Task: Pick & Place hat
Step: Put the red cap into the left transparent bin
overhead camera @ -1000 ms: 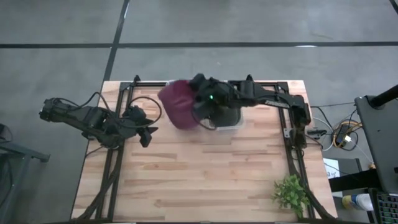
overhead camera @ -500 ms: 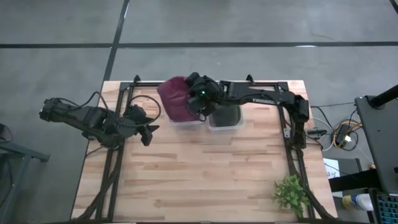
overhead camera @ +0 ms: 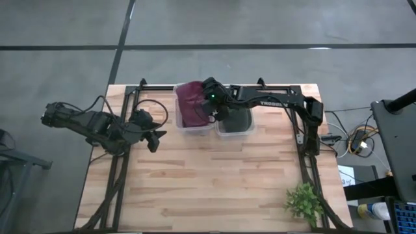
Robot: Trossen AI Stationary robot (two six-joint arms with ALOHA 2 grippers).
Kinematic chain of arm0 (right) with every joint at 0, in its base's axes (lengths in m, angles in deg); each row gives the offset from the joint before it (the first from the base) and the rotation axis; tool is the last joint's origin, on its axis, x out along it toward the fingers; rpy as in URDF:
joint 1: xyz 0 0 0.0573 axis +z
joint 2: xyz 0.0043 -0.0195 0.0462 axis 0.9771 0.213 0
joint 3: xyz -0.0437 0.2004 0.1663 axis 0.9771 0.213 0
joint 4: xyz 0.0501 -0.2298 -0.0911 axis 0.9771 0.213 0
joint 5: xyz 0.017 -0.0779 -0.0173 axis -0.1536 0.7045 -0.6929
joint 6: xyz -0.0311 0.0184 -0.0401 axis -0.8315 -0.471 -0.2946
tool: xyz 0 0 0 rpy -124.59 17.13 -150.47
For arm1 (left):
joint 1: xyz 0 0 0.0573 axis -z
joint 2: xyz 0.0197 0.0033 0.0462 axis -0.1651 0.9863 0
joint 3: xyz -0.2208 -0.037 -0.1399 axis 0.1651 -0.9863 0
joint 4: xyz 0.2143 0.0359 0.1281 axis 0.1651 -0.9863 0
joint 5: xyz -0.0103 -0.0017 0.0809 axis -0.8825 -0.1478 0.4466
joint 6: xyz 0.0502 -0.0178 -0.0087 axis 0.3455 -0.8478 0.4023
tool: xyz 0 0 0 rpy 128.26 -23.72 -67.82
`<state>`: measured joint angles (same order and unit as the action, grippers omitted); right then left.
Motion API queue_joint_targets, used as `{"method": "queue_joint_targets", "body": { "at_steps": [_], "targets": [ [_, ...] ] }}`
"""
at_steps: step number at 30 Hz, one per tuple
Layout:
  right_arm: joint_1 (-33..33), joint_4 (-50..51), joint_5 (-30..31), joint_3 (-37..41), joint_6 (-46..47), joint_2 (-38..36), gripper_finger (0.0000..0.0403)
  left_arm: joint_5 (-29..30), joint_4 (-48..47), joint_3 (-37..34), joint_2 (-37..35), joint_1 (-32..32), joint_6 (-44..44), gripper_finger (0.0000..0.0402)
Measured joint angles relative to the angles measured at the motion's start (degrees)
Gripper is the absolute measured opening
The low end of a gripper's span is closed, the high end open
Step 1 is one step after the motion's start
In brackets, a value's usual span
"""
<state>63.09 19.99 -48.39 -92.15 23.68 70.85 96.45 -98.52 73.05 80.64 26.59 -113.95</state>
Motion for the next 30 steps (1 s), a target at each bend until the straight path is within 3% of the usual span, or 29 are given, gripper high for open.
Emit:
{"method": "queue_joint_targets", "body": {
  "at_steps": [13,30],
  "targets": [
    [0.38,0.54,-2.48,0.28,0.12,-0.04,0.0015,-0.02,-0.02,0.0,0.0,-0.01,0.6,0.0181],
    [1.24,13.03,-2.52,-4.75,4.82,-0.37,0.0154,-0.02,-0.02,0.0,0.0,0.0,2.71,0.0181]
  ]
}}
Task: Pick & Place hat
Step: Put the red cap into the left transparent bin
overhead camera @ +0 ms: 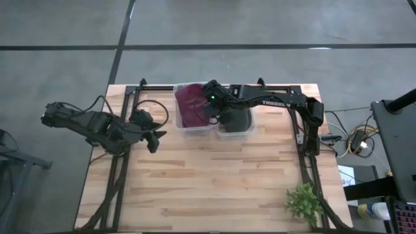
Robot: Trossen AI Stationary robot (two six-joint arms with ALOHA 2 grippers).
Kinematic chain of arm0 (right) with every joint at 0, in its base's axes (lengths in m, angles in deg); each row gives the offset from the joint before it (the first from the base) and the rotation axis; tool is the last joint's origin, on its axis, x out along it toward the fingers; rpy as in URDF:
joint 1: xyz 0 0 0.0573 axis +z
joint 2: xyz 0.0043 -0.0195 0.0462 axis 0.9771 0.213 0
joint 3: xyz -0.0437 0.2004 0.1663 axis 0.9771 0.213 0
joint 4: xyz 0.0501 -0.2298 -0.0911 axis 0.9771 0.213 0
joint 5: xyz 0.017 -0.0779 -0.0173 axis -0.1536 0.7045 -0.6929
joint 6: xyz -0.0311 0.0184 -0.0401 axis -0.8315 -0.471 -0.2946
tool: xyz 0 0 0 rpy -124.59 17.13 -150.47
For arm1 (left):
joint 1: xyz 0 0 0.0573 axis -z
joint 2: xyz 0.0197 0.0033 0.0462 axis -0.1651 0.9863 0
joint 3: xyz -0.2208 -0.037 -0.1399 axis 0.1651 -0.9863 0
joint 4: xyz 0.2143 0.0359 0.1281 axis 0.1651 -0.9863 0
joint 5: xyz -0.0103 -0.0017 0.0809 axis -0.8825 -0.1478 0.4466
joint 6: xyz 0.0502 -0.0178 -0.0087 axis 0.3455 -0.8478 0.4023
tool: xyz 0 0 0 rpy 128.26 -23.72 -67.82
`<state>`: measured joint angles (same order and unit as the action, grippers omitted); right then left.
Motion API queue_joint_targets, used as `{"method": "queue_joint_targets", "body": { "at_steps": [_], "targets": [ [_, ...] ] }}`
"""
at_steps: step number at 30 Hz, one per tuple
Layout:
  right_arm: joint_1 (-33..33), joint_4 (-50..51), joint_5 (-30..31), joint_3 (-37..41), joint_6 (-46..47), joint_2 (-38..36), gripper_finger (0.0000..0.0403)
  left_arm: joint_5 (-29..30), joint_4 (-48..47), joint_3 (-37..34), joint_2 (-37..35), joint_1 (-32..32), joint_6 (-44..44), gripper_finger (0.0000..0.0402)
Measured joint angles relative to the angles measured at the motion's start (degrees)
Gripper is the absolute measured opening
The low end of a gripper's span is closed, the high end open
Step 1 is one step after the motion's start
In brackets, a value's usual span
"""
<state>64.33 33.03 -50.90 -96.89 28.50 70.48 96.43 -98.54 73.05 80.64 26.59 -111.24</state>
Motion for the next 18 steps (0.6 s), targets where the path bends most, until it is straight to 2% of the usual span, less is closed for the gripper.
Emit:
{"method": "queue_joint_targets", "body": {
  "at_steps": [9,13,18],
  "targets": [
    [1.54,0.03,-0.88,-8.35,0.26,-1.17,0.0161,0.0,0.0,0.0,0.0,0.0,0.35,0.0181],
    [1.11,-1.19,-4.45,-12.74,2.88,0.66,0.0137,-0.02,-0.02,0.02,0.0,0.0,0.35,0.0181],
    [-0.64,-1.06,-4.78,-16.8,6.65,6.29,0.0082,0.0,0.25,0.02,0.13,0.0,0.45,0.0181]
  ]
}}
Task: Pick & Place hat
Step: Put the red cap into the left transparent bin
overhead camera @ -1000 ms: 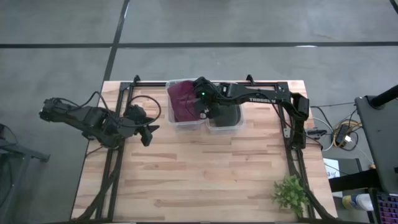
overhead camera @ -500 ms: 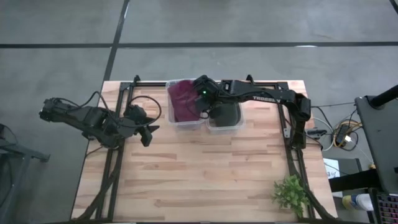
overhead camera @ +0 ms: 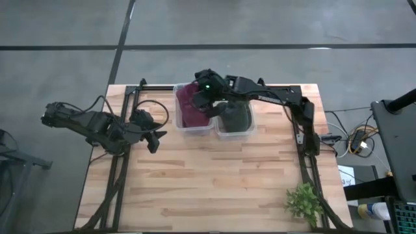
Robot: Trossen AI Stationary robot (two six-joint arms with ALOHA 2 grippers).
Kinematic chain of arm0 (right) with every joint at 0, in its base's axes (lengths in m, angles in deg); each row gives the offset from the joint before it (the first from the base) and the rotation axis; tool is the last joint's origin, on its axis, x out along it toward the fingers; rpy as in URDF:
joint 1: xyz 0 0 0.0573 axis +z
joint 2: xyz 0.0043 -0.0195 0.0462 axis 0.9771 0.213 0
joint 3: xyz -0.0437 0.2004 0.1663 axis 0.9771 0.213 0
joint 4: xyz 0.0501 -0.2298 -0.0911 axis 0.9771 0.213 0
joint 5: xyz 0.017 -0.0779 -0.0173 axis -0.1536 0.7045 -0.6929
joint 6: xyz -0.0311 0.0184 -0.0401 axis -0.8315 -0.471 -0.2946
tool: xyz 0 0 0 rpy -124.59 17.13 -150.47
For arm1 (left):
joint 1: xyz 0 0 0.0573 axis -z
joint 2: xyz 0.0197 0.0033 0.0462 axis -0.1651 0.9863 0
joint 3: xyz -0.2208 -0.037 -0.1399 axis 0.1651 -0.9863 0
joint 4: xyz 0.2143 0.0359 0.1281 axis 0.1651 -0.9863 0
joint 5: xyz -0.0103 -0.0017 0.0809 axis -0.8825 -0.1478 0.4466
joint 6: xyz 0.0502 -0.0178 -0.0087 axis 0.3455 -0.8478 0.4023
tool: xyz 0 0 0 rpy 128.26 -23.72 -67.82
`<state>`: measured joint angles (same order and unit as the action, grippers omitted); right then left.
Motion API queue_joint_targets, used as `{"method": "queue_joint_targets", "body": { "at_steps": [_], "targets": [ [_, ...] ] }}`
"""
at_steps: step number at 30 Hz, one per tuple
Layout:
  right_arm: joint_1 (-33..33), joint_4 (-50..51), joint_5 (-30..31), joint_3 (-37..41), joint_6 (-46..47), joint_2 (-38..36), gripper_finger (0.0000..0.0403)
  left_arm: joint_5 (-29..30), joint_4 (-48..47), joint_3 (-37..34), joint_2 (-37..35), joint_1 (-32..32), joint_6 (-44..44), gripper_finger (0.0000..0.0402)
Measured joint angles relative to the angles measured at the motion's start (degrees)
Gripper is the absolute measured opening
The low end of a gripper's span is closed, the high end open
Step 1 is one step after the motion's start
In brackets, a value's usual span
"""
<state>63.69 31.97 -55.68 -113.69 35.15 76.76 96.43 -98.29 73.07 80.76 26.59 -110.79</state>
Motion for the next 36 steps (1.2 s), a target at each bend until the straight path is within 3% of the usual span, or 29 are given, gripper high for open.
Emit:
{"method": "queue_joint_targets", "body": {
  "at_steps": [5,14,23,29,36],
  "targets": [
    [-2.11,5.71,0.24,-4.62,1.04,6.92,0.0016,0.04,0.18,0.0,0.44,0.0,-0.04,0.0181],
    [-2.9,15.93,0.42,-17.19,4.4,18.68,0.0008,0.15,0.18,0.02,1.44,0.0,-0.02,0.0181],
    [-2.91,18.5,-0.2,-16.31,4.83,20.2,0.0008,0.17,0.26,0.02,2.72,0.0,-0.06,0.0181],
    [-3.09,20.55,-7.03,-15.78,5.97,20.32,0.0008,0.21,0.63,0.02,3.51,0.0,-0.1,0.0181],
    [-3.0,20.38,-7.29,-17.01,8.06,19.69,0.0008,0.2,0.89,0.02,3.83,0.0,-0.21,0.0181]
  ]
}}
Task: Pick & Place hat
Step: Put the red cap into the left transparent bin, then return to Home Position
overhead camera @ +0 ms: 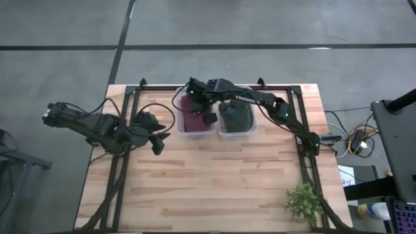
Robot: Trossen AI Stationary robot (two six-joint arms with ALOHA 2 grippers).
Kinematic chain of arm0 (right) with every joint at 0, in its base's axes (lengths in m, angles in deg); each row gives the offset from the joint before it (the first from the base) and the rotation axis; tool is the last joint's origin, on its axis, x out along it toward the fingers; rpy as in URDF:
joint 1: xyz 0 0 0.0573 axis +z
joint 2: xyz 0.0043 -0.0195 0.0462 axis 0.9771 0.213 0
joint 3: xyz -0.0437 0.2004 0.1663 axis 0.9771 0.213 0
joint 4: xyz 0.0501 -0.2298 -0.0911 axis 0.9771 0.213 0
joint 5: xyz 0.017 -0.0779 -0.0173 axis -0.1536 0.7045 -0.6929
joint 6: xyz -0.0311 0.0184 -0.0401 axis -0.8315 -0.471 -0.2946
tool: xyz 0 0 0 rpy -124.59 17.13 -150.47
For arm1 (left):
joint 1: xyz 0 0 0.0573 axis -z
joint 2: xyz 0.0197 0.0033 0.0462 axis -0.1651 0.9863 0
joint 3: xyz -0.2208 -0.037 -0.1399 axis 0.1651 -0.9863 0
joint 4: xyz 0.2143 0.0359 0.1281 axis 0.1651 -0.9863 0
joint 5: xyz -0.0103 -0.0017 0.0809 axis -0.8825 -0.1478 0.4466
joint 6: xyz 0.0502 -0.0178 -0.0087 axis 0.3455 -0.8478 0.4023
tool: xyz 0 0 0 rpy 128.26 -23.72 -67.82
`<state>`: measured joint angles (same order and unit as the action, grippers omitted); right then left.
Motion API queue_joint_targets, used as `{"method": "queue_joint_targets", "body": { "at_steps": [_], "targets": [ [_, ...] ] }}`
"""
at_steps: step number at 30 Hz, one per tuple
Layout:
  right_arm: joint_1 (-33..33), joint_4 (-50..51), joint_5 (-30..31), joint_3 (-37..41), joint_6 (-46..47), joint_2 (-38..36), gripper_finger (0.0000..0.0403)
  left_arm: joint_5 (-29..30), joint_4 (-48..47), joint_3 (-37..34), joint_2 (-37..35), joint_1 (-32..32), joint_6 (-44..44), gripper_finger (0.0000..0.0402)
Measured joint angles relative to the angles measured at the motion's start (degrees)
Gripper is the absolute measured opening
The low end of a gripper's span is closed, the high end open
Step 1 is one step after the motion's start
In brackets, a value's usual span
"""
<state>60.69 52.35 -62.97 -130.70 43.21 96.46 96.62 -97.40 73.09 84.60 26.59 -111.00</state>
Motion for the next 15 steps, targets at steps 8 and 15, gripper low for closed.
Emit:
{"method": "queue_joint_targets", "body": {
  "at_steps": [8,15],
  "targets": [
    [0.31,-0.71,-0.21,-0.17,1.78,-4.11,0.0008,0.0,0.66,0.0,0.08,0.0,0.02,0.0181],
    [1.12,2.23,0.05,-0.17,3.29,-9.2,0.0008,0.0,1.36,0.0,0.08,0.0,0.06,0.0181]
  ]
}}
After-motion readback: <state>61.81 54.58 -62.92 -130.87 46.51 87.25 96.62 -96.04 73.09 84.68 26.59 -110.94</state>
